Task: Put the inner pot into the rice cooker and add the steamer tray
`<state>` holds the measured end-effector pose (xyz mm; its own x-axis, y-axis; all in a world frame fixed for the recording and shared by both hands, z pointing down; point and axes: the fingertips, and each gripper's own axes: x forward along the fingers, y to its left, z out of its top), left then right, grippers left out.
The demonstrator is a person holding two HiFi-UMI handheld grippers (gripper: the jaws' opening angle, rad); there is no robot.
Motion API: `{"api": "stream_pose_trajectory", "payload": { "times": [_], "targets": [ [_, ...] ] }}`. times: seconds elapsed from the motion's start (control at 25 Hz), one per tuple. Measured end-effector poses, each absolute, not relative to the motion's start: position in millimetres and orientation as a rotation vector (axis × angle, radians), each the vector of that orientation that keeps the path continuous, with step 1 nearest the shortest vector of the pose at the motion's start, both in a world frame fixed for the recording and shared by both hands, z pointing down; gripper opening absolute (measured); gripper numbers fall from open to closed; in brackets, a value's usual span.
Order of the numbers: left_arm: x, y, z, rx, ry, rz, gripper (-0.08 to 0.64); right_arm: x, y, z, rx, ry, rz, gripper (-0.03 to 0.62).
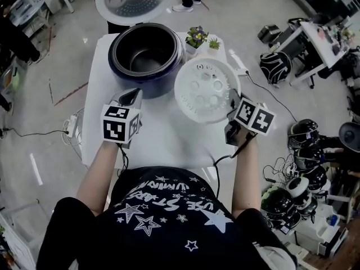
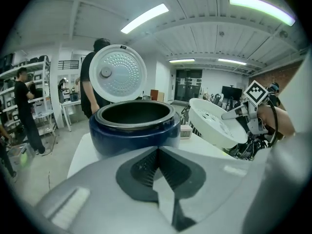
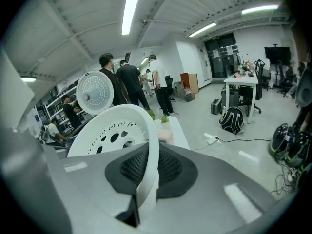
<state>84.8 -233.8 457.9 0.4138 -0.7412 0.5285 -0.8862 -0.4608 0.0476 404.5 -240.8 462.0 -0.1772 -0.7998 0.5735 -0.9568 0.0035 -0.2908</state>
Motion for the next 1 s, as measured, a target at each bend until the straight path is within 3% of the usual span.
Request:
{"api": "stream_pose_trajectory", "payload": {
  "times": [0.4, 1.0],
  "targets": [
    [56.9, -245.1, 433.4, 2.412, -1.392, 0.559, 0.002, 374.5, -249.2, 410.3, 1.888, -2.110, 0.873, 0.049],
    [-26.1, -286.0, 399.5, 2.420, -1.461, 0.443, 0.002, 255.2, -337.1, 373.7, 1.703, -2.217, 0.808, 0.051]
  ]
}}
